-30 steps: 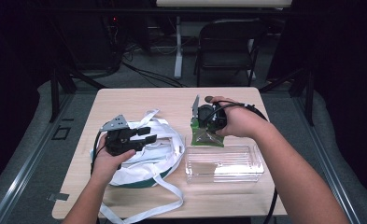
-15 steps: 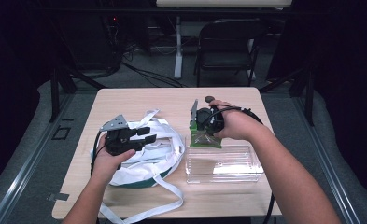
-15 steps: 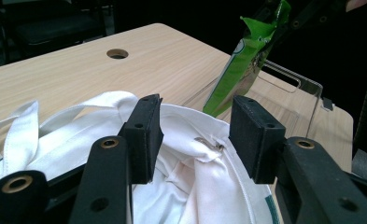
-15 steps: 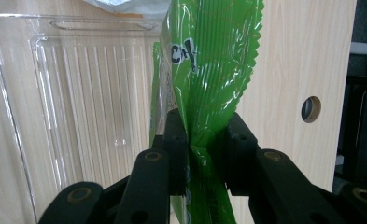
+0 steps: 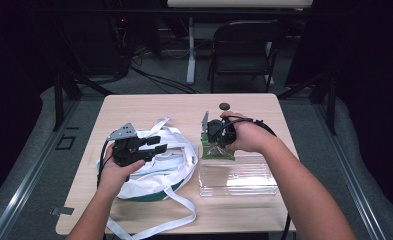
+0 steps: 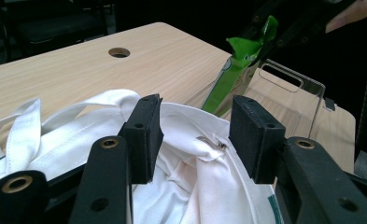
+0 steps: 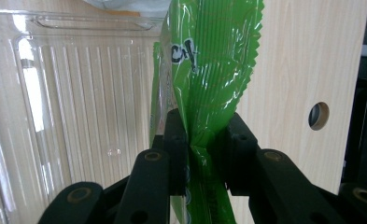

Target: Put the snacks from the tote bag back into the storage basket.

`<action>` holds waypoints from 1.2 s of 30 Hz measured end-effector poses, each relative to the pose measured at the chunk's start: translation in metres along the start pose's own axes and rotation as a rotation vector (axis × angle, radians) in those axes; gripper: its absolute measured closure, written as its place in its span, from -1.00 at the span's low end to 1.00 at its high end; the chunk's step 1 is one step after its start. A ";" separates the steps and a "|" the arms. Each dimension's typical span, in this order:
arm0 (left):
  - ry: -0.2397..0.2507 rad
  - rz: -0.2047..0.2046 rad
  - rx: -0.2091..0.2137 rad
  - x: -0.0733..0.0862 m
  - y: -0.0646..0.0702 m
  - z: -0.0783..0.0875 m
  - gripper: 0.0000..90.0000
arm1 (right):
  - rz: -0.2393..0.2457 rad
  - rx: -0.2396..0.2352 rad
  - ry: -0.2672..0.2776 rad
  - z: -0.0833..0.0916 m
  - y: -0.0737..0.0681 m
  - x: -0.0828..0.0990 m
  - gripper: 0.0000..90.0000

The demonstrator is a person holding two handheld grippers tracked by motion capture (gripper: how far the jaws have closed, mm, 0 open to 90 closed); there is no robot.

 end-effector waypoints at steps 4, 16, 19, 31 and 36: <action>0.001 0.003 0.000 0.000 0.000 -0.001 0.19 | 0.008 0.006 -0.015 -0.007 0.001 -0.001 0.65; -0.002 0.004 -0.001 0.001 -0.001 -0.001 0.19 | 0.005 0.009 0.019 -0.020 0.005 -0.001 0.65; -0.006 0.003 -0.004 0.001 -0.001 -0.001 0.19 | 0.016 0.015 0.013 -0.022 0.004 -0.002 0.65; -0.006 0.005 -0.005 0.002 -0.002 -0.001 0.19 | 0.040 0.029 0.010 -0.026 0.006 -0.003 0.55; -0.005 0.004 -0.006 0.002 -0.002 -0.001 0.19 | 0.028 0.050 0.004 -0.027 0.009 -0.001 0.44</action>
Point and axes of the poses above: each handheld gripper's, and its own axes: z roughly backward along the jaws, x roughly out of its underside, y roughly to its right, the point moved 2 cm from there along -z, roughly forward along the jaws, and after that the axes turned 13 degrees about -x, right-handed, at the moved point
